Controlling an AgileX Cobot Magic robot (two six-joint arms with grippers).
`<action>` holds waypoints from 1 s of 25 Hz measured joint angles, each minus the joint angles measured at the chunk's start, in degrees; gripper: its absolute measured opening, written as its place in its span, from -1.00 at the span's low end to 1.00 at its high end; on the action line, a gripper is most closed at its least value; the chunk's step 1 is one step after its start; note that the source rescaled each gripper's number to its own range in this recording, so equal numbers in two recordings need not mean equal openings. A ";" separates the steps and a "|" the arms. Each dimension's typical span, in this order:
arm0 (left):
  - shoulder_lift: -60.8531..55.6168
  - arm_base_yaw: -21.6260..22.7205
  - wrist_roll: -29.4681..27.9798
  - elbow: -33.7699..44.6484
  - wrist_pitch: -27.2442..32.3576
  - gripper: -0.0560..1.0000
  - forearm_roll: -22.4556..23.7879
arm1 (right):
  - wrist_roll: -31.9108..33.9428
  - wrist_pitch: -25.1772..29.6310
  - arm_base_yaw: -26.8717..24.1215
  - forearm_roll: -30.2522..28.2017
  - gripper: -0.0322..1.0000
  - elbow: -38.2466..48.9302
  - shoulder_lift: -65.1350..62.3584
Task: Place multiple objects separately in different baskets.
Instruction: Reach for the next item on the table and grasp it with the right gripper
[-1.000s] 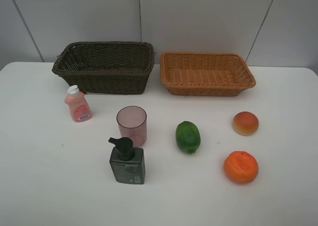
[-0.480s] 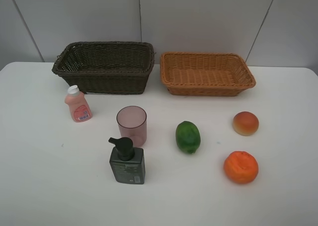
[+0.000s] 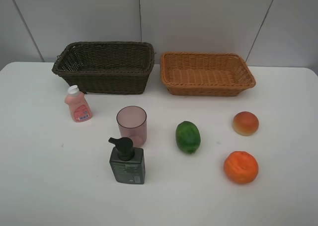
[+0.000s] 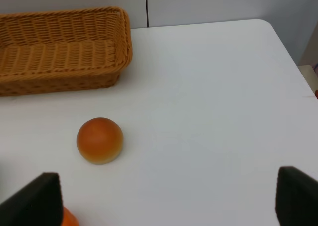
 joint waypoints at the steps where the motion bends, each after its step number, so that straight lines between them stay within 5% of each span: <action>1: 0.00 0.00 0.00 0.00 0.00 0.80 0.00 | 0.00 0.00 0.00 0.00 0.60 0.00 0.00; 25: 0.00 0.00 0.00 0.00 0.00 0.80 0.00 | 0.00 0.00 0.00 0.00 0.60 0.00 0.00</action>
